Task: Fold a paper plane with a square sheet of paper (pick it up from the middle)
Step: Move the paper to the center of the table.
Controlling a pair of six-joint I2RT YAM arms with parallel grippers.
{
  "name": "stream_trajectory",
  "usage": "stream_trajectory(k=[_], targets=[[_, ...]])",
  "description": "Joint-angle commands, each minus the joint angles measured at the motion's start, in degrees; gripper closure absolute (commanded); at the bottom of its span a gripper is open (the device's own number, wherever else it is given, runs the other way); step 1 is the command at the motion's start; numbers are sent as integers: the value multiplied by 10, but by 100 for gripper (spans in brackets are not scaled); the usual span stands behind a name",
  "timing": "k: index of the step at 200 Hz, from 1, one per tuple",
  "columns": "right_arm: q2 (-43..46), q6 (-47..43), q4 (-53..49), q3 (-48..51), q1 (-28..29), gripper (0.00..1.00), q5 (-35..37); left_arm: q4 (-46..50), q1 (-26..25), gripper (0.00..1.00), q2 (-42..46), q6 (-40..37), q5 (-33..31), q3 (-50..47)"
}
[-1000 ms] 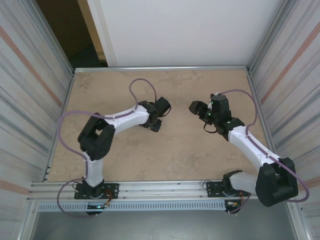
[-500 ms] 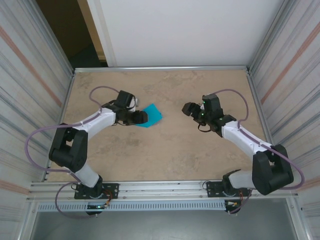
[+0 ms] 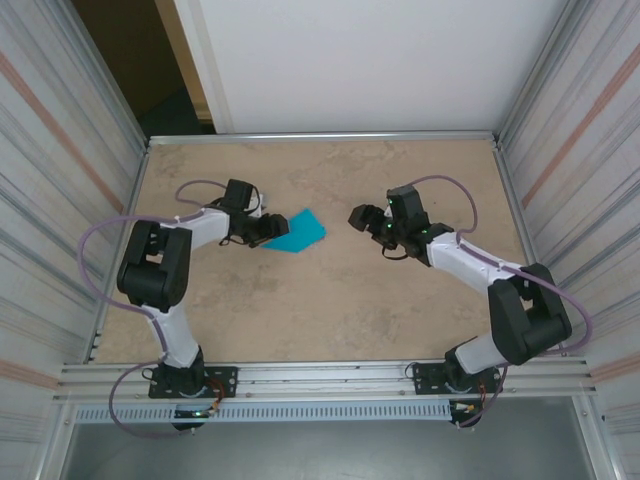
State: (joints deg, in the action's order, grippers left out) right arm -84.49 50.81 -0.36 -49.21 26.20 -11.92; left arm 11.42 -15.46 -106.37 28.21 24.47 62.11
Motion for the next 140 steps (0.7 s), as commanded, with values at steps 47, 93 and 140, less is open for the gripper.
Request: stream_trajectory(k=[47, 93, 140], targets=[[-46, 104, 41, 0, 48, 27, -18, 19, -6, 44, -29, 122, 28, 3], [-81, 212, 34, 3, 92, 30, 16, -24, -66, 47, -5, 268, 45, -57], [-106, 264, 33, 11, 115, 38, 29, -60, -113, 53, 29, 364, 3, -102]])
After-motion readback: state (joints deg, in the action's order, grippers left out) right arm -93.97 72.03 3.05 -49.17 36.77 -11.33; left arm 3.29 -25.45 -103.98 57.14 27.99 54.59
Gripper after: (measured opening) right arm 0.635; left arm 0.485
